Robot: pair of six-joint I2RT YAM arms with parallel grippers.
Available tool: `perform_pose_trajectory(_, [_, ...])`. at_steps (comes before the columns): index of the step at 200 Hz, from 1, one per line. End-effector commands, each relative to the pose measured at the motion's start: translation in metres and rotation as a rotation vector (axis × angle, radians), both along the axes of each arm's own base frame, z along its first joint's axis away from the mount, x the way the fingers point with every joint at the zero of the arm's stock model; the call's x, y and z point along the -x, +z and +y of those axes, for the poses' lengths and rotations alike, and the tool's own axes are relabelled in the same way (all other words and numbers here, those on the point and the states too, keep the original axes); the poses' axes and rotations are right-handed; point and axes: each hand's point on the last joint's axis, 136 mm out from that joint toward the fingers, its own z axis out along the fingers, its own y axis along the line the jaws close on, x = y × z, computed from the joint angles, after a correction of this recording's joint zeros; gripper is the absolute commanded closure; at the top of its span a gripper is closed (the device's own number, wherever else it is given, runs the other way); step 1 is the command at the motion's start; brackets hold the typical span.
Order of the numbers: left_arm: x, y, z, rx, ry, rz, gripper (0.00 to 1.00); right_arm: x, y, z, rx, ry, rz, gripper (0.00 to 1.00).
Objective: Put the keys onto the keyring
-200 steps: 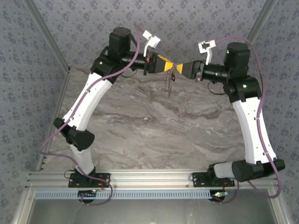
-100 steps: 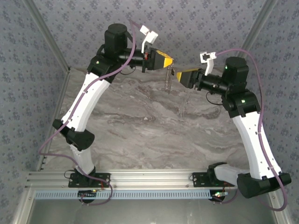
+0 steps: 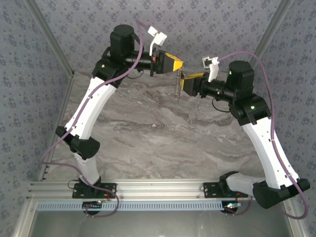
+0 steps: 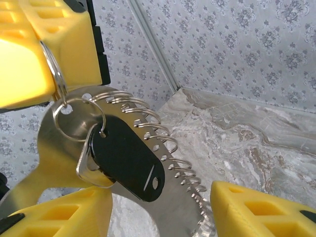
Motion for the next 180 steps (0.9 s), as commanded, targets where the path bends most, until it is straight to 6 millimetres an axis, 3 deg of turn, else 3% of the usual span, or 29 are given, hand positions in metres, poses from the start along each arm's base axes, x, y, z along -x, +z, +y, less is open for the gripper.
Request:
perform_pose_trajectory(1, [0.015, 0.022, 0.002, 0.047, -0.035, -0.057, 1.0, 0.0, 0.019, 0.0, -0.003, -0.009, -0.065, 0.43])
perform_pose_trajectory(29, [0.017, 0.021, 0.001, 0.045, -0.039, -0.057, 1.0, 0.0, 0.022, 0.003, -0.006, 0.002, -0.072, 0.49])
perform_pose_trajectory(91, [0.016, 0.019, 0.001, 0.038, -0.028, -0.057, 1.0, 0.008, 0.019, -0.001, 0.023, 0.002, -0.069, 0.9])
perform_pose_trajectory(113, [0.014, 0.02, 0.002, 0.037, -0.011, -0.065, 1.0, 0.012, 0.016, -0.003, 0.044, -0.003, -0.061, 1.0])
perform_pose_trajectory(180, [0.009, 0.016, 0.004, 0.017, 0.039, -0.089, 1.0, 0.021, 0.014, -0.012, 0.095, -0.023, -0.06, 1.0])
